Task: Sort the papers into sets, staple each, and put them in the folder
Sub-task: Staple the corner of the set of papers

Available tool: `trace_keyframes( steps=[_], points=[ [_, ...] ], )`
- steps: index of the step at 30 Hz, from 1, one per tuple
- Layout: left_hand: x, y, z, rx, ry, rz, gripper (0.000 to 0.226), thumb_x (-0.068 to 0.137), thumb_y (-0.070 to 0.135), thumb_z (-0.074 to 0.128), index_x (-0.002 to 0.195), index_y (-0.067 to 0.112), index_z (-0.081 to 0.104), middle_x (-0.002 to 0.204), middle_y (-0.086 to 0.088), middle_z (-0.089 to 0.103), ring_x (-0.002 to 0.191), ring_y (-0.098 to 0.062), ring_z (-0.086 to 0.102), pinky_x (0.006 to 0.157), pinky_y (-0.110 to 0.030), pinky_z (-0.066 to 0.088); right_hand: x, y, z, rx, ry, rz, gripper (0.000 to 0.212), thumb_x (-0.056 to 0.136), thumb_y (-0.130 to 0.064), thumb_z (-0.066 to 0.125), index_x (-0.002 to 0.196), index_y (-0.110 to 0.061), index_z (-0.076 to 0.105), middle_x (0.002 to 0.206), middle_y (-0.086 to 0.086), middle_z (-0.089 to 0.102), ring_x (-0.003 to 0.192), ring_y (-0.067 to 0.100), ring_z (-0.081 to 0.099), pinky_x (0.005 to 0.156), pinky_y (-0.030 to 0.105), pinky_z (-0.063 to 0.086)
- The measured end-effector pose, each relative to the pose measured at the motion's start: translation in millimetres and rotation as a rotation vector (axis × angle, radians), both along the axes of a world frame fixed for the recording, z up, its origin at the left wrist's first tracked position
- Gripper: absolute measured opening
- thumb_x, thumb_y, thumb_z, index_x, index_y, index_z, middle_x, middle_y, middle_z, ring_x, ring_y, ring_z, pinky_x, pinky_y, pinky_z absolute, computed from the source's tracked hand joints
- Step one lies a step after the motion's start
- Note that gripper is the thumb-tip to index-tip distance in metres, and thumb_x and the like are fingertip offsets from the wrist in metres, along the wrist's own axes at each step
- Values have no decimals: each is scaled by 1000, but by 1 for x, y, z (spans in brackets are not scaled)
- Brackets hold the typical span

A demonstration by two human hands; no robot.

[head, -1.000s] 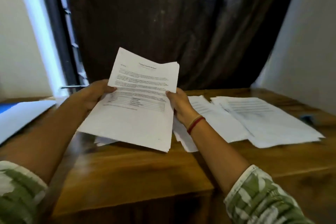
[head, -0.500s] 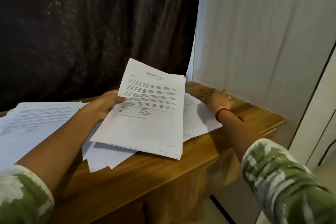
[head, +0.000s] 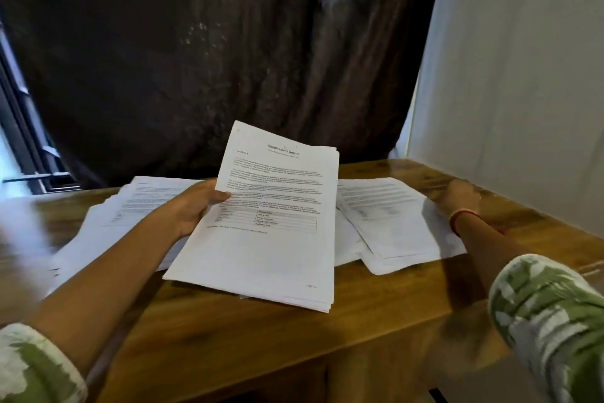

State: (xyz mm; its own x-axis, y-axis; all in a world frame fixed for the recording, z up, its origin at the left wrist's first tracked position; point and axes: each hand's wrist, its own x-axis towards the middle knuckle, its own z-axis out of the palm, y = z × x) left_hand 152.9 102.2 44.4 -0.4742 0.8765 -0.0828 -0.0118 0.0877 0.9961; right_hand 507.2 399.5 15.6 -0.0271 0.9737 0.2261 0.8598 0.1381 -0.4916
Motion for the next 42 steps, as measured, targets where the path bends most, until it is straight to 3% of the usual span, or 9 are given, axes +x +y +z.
trace_keyframes(
  steps=[6, 9, 12, 15, 18, 21, 28, 38, 42],
  points=[
    [-27, -39, 3, 30, -9, 88, 26, 96, 5, 50, 116, 17, 62, 112, -7, 70, 99, -29, 67, 75, -38, 54, -86, -54, 41, 225, 529, 316, 18, 94, -11, 54, 102, -3, 68, 103, 12, 63, 89, 26, 58, 84, 30, 46],
    [-38, -65, 3, 52, -4, 122, 27, 96, 4, 49, 118, 14, 62, 112, -8, 70, 103, -30, 65, 85, -41, 53, -146, -103, 61, -142, 1143, 412, 22, 97, -12, 43, 107, -13, 63, 102, 9, 60, 84, 22, 60, 69, 31, 52],
    [-53, -96, -3, 75, 5, 118, 30, 96, 1, 45, 120, 11, 60, 118, -10, 67, 106, -30, 63, 93, -44, 50, -197, -148, 65, -548, 1382, 440, 19, 95, -15, 40, 100, -14, 58, 91, 11, 60, 69, 19, 57, 58, 25, 44],
    [-72, -132, -5, 119, 10, 150, 32, 96, -3, 42, 122, 8, 57, 117, -10, 66, 95, -25, 68, 79, -36, 57, -247, -186, 46, -674, 1296, 557, 30, 90, -39, 59, 98, -11, 59, 90, 10, 64, 71, 18, 62, 62, 24, 51],
    [-87, -162, -12, 106, -65, 225, 28, 98, -3, 38, 110, 10, 59, 94, -4, 74, 79, -20, 72, 66, -32, 59, -289, -219, 33, -727, 1230, 712, 62, 75, -53, 75, 117, -10, 60, 104, 9, 70, 94, 26, 69, 82, 41, 57],
    [-100, -186, -20, 100, -69, 293, 27, 98, -5, 36, 111, 6, 56, 79, 0, 75, 69, -17, 72, 56, -27, 57, -322, -250, 28, -688, 1068, 827, 32, 85, -38, 70, 101, -10, 65, 92, 6, 70, 87, 25, 66, 77, 38, 56],
    [-127, -208, -35, -5, -106, 302, 26, 96, -4, 42, 111, 10, 58, 85, -2, 75, 74, -20, 71, 64, -33, 58, -348, -276, 15, -505, 919, 897, 15, 93, -25, 61, 95, -11, 67, 95, 7, 72, 84, 23, 67, 73, 33, 54],
    [-146, -200, -18, -170, -185, 429, 26, 97, 12, 51, 122, 8, 54, 91, -10, 73, 72, -23, 72, 60, -35, 61, -345, -280, 7, -651, 826, 925, 16, 93, -24, 61, 101, -11, 69, 97, 4, 74, 85, 21, 69, 70, 32, 54],
    [-138, -188, -20, -189, -113, 554, 23, 98, 7, 46, 119, 5, 53, 103, -12, 67, 87, -28, 64, 77, -45, 53, -343, -284, 8, -679, 779, 956, 15, 92, -25, 63, 95, -11, 69, 93, 4, 74, 85, 24, 69, 66, 29, 52]
  ],
)
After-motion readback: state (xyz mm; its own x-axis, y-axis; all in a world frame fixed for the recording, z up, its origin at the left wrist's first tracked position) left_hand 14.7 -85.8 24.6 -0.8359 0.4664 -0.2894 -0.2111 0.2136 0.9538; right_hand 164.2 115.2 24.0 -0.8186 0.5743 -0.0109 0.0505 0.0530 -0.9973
